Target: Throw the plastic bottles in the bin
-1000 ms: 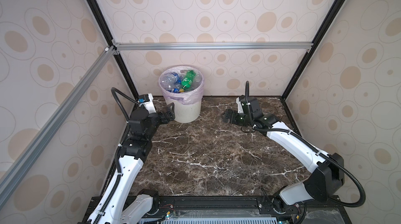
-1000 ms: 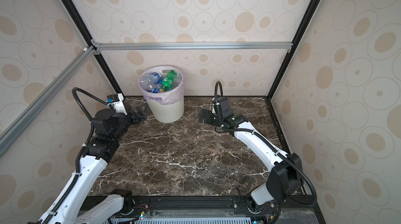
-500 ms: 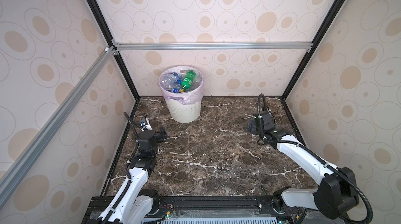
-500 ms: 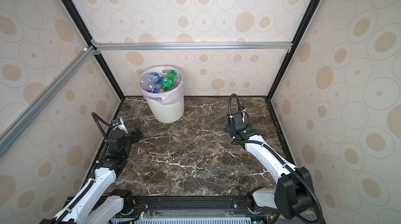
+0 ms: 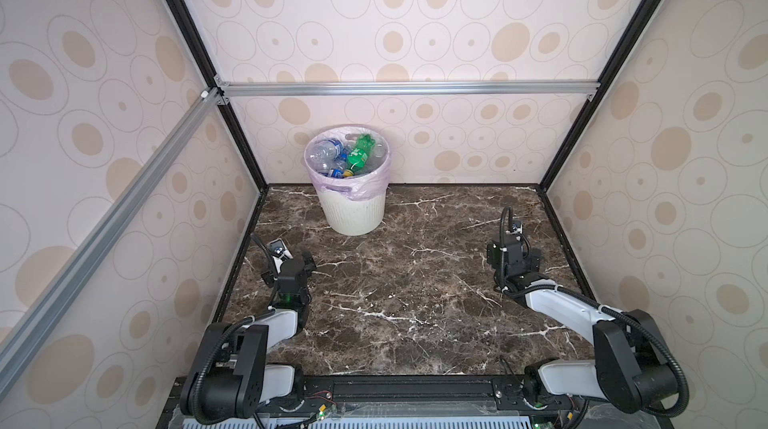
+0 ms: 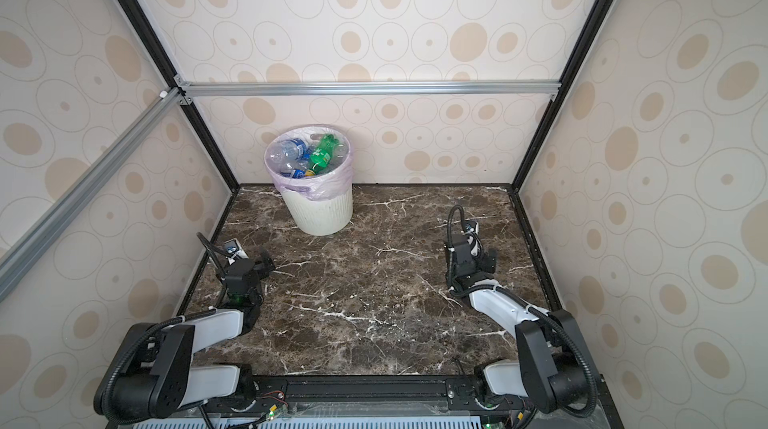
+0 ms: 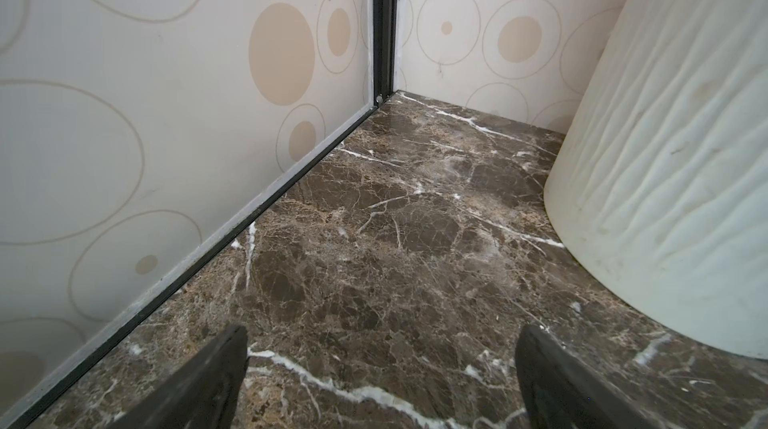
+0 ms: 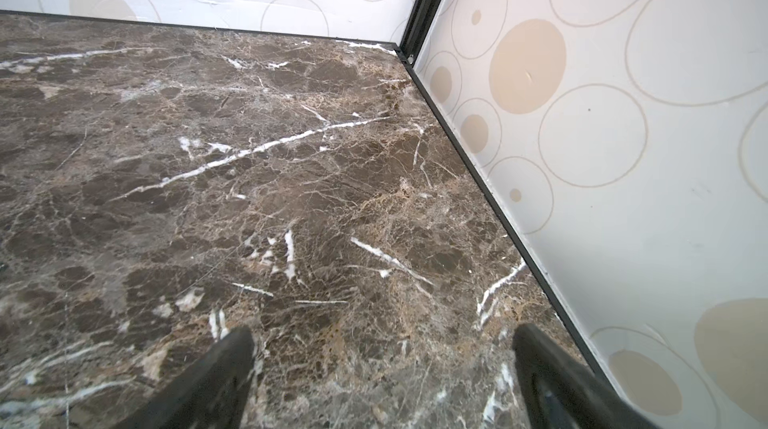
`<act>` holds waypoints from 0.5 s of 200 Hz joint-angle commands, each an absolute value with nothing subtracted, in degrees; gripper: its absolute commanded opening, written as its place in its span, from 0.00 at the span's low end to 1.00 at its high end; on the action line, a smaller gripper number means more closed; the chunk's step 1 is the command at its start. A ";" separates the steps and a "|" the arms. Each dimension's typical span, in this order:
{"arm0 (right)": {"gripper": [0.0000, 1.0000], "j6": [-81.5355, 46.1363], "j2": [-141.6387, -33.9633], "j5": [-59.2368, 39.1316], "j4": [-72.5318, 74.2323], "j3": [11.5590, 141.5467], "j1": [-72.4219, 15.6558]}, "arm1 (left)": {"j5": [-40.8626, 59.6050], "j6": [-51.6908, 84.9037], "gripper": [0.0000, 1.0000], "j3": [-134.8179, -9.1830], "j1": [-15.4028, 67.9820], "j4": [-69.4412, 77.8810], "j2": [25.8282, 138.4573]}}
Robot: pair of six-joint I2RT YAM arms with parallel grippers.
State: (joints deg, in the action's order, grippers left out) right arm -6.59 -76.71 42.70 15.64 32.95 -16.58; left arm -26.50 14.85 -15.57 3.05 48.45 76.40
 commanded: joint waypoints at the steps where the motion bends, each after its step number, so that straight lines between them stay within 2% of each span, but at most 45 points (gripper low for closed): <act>1: 1.00 -3.15 -78.31 41.96 27.65 29.89 -16.37 | -26.64 11.51 0.99 -15.44 2.06 57.93 77.69; 31: 1.00 -1.28 -78.93 41.66 32.83 27.39 -16.35 | -25.00 11.02 0.99 -13.43 0.44 64.29 80.04; 49: 1.00 -1.13 -79.10 41.12 36.11 25.42 -16.35 | -21.79 8.65 0.99 -11.08 0.37 74.03 83.62; 71: 1.00 -1.38 -79.19 39.87 38.05 23.99 -16.39 | -19.49 7.65 0.99 -10.34 0.35 75.87 84.04; 94: 1.00 -0.41 -78.65 38.12 41.00 22.21 -16.33 | -11.31 4.79 0.99 -8.95 0.59 80.53 86.64; 100: 1.00 -0.29 -78.41 37.29 40.75 22.15 -16.38 | -9.85 3.86 0.99 -7.97 0.53 86.46 89.82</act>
State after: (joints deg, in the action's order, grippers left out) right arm -1.91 -78.65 39.66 36.27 23.38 -16.53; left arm -18.26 8.88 -9.56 0.69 72.40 84.97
